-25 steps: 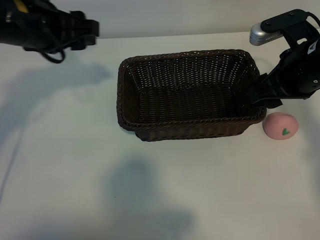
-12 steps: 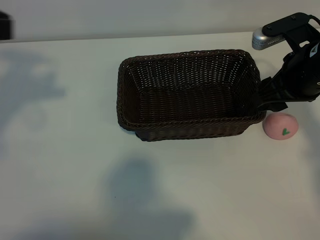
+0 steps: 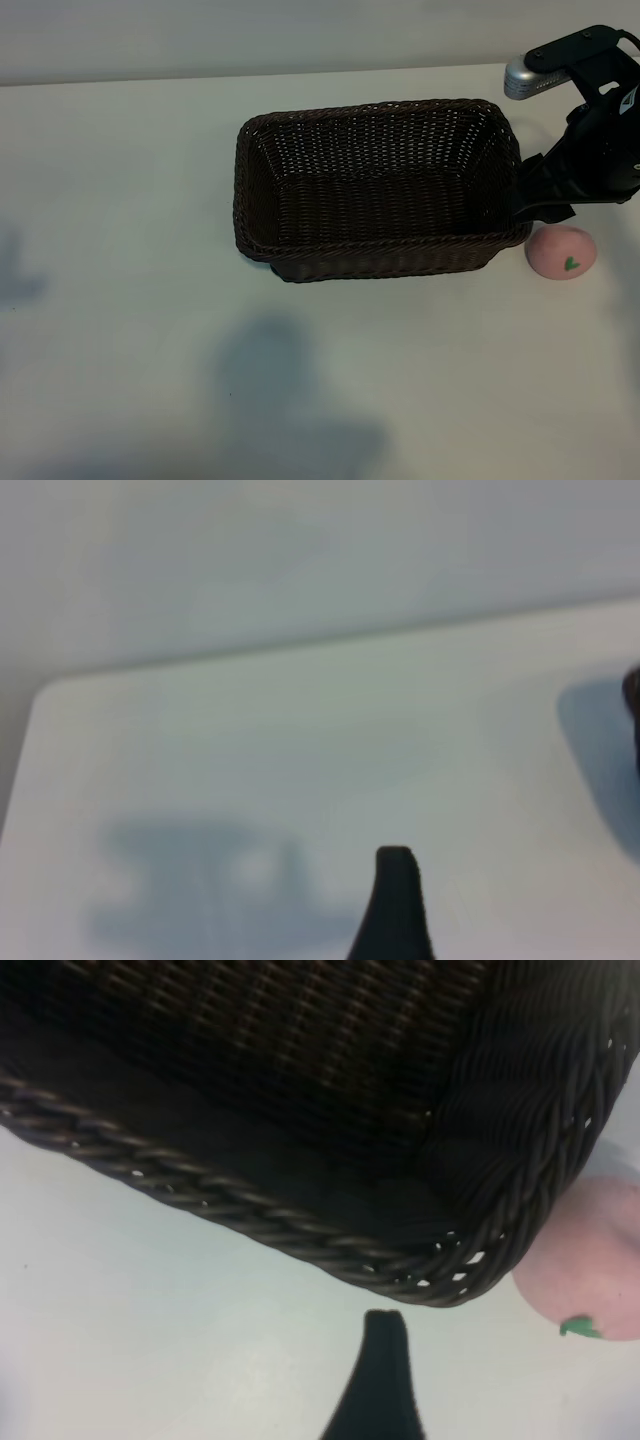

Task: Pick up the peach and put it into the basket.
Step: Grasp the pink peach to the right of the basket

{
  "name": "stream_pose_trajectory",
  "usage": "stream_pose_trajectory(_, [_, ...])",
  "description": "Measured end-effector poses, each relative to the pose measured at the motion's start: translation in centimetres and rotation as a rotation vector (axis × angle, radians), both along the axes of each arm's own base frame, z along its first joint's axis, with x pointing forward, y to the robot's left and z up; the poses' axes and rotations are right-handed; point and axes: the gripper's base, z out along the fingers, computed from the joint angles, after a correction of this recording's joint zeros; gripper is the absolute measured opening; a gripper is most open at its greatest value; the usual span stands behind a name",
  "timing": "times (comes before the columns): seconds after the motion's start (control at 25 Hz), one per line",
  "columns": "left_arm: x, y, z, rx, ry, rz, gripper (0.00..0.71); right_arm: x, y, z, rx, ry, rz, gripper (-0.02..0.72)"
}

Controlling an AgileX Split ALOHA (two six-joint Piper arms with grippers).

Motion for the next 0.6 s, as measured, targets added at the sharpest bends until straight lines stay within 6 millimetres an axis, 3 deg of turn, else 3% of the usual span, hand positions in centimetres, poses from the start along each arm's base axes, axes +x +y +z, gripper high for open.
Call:
stream_pose_trajectory(0.32, [-6.4,1.4,-6.6,-0.097,-0.048,-0.044,0.596,0.0,0.0,0.0,0.0,0.0,-0.001,0.595])
stream_pose_trajectory(0.6, [-8.3,1.4,-10.8,-0.134,-0.022,-0.094,0.596,0.0,0.0,0.0,0.0,0.0,-0.001,0.595])
